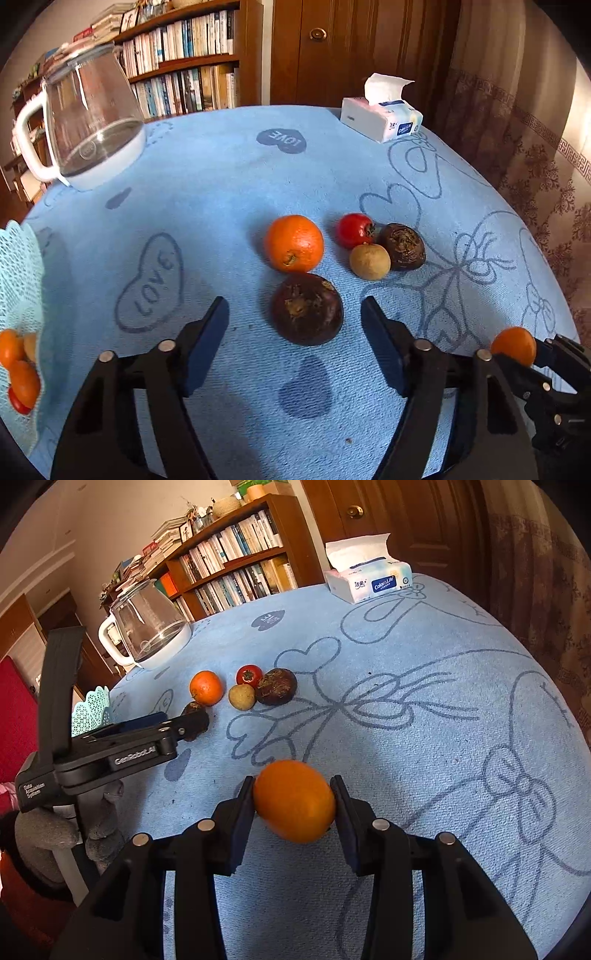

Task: Organize fruits
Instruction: 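Grasp the dark purple fruit with the left gripper while the right gripper holds the orange, then carry the purple fruit into the green basket and open the left gripper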

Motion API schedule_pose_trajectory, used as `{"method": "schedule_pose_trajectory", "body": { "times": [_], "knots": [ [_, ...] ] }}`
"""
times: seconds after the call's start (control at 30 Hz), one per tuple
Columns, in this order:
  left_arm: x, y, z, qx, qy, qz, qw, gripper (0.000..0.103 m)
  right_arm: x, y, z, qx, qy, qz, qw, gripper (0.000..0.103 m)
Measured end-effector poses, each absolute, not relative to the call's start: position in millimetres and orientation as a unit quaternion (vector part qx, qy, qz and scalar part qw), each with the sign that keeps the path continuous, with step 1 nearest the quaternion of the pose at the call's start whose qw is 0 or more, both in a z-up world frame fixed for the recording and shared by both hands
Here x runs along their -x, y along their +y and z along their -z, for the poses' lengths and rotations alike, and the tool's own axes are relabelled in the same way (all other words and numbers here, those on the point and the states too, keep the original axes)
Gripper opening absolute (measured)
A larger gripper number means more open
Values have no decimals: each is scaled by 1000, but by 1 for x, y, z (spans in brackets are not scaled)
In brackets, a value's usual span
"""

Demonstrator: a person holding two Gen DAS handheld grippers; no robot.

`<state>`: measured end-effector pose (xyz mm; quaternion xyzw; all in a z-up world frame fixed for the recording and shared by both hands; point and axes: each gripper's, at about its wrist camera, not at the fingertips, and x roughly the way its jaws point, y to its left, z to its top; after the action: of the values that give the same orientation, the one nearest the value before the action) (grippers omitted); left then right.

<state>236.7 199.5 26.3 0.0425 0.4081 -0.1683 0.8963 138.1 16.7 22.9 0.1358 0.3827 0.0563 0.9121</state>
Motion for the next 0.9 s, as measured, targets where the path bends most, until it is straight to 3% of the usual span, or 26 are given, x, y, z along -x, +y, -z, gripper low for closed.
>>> {"method": "schedule_pose_trajectory", "body": {
  "times": [0.33,0.9],
  "knots": [
    [-241,200,-18,-27,411,184,892,44,-139,18,-22,-133,383,-57,912,41],
    [-218,206,-30,-48,380,164,909,44,-137,17,-24,-127,375,-57,916,41]
  ]
}}
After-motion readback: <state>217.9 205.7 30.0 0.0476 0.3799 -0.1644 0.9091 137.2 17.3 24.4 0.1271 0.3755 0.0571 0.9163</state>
